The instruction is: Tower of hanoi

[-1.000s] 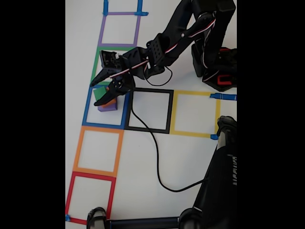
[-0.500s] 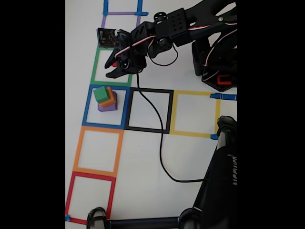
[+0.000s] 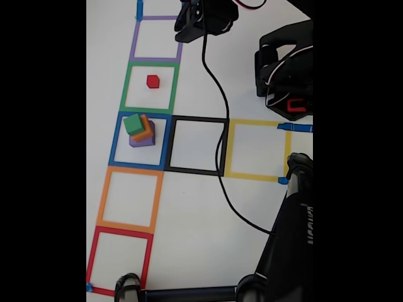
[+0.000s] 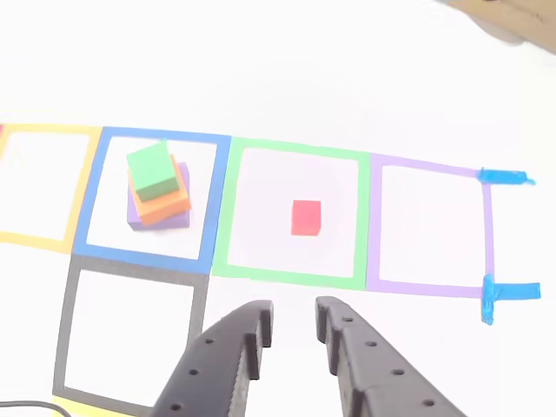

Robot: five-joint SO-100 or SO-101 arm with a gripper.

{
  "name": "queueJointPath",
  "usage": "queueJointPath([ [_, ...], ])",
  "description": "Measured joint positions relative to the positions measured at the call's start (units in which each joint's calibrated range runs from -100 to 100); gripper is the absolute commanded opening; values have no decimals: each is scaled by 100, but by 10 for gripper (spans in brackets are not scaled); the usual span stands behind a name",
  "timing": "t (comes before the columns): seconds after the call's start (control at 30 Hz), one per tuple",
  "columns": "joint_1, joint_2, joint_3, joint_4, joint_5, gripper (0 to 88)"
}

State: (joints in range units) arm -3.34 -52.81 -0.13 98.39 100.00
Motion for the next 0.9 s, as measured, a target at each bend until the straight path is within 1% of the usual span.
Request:
queueJointPath([
  [0.07,0,-59,-328,81,0,10],
  [0.2,515,-42,-416,89,0,10],
  [0.27,585,-42,-390,89,0,10],
  [0.37,936,-203,133,81,0,21],
  [0.43,1123,-591,859,-242,0,45],
  [0.47,1217,-878,1284,-451,0,73],
  [0.57,1533,-1435,2559,-1217,0,120],
  [0.67,1592,-1756,3958,-2281,0,167],
  [0.8,1779,-1992,5958,-4143,-36,237],
  [0.9,1896,-1883,7340,-5788,-36,258],
])
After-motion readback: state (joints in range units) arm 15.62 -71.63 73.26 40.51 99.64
